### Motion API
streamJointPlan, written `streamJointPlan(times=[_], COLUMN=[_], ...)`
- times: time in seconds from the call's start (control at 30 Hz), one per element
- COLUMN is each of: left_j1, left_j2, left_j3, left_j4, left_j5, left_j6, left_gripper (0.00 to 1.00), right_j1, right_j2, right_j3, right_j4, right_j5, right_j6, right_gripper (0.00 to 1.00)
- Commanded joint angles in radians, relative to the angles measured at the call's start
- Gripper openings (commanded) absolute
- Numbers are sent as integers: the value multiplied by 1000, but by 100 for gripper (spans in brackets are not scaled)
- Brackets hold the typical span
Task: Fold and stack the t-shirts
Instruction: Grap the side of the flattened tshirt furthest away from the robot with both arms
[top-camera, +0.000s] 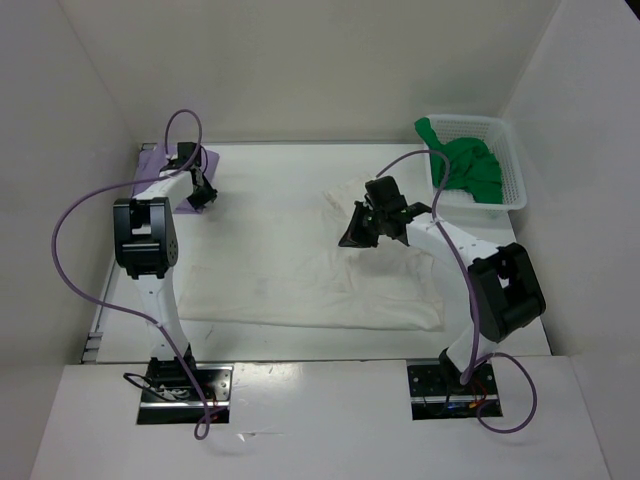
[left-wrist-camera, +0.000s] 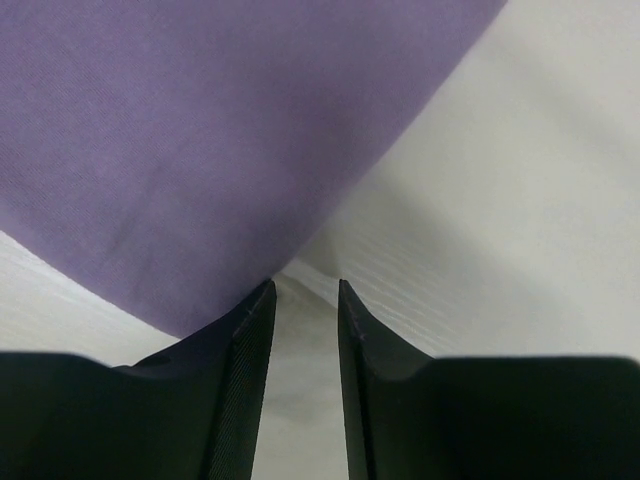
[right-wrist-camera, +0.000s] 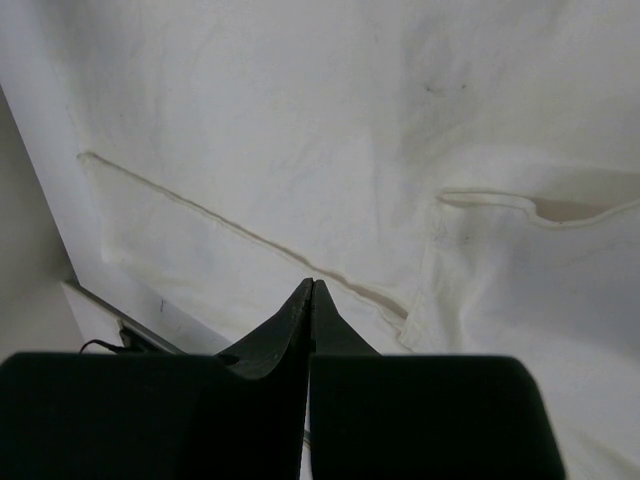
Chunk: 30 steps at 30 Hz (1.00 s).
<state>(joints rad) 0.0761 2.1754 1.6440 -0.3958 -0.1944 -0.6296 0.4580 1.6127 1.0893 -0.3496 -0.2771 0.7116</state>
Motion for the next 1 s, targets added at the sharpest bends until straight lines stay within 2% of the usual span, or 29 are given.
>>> streamJointPlan(times=[0.0, 0.13, 0.47, 0.5, 0.63, 0.67, 0.73, 0.97], left_j1=[10, 28, 8, -4, -13, -13, -22, -22], left_j2=[18, 8, 18, 18, 37, 37, 37, -26], left_j3=[8, 8, -1, -1, 8, 8, 8, 8], left_j4=[-11, -21, -12, -12, -12, -12, -12, -31], left_j5=[-30, -30, -30, -42, -42, -42, -56, -68], left_j6=[10, 1, 42, 54, 54, 54, 54, 45], left_gripper=[39, 41, 41, 41, 30, 23, 17, 2], right_j1=[-5, -16, -96, -107, -176, -206, -225, -262], right_j2=[3, 13, 102, 102, 180, 205, 291, 562], right_j3=[31, 41, 213, 227, 303, 345, 423, 699], right_j4=[46, 46, 46, 46, 69, 78, 69, 8], right_j5=[-11, -2, -13, -13, 7, 7, 80, 289], right_j6=[-17, -17, -26, -26, -26, -35, -61, -172], right_gripper=[0, 1, 4, 9, 26, 30, 37, 48])
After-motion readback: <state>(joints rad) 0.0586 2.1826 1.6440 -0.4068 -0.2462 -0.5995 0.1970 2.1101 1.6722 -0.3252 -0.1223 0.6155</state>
